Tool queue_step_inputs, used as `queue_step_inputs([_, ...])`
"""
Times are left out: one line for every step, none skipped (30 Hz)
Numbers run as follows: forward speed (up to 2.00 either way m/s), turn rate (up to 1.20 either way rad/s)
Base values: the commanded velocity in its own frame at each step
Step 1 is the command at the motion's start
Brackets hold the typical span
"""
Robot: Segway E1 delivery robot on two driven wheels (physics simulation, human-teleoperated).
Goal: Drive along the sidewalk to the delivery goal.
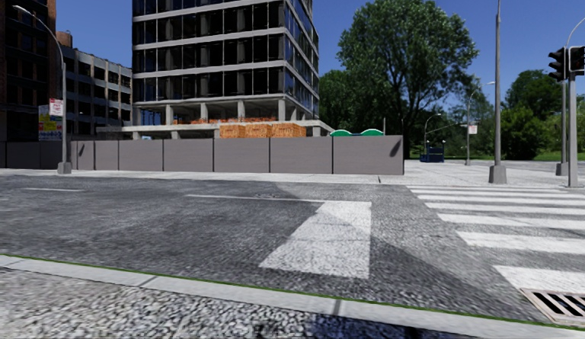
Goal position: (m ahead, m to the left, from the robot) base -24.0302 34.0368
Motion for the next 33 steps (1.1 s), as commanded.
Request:
queue_step_inputs([-1.1, 0.41])
queue_step_inputs([-1.1, 0.41])
queue_step_inputs([-1.17, 0.41])
queue_step_inputs([-1.19, 0.41])
queue_step_inputs([-1.2, 0.41])
queue_step_inputs([-1.2, 0.41])
queue_step_inputs([-0.43, 0.41])
queue_step_inputs([0.0, 0.41])
queue_step_inputs([0.0, 0.41])
queue_step_inputs([0.0, 0.41])
queue_step_inputs([0.0, 0.41])
queue_step_inputs([0.0, 0.41])
queue_step_inputs([0.0, 0.41])
queue_step_inputs([0.0, 0.41])
queue_step_inputs([0.0, 0.41])
queue_step_inputs([0.0, 0.41])
queue_step_inputs([0.0, 0.41])
queue_step_inputs([0.0, 0.41])
queue_step_inputs([0.0, 0.41])
queue_step_inputs([0.11, 0.41])
queue_step_inputs([0.2, 0.41])
queue_step_inputs([0.28, 0.46])
queue_step_inputs([0.39, 0.5])
queue_step_inputs([0.46, 0.5])
queue_step_inputs([0.5, 0.51])
queue_step_inputs([0.5, 0.51])
queue_step_inputs([0.53, 0.51])
queue_step_inputs([0.54, 0.53])
queue_step_inputs([0.54, 0.55])
queue_step_inputs([0.54, 0.58])
queue_step_inputs([0.54, 0.6])
queue_step_inputs([0.54, 0.6])
queue_step_inputs([0.54, 0.6])
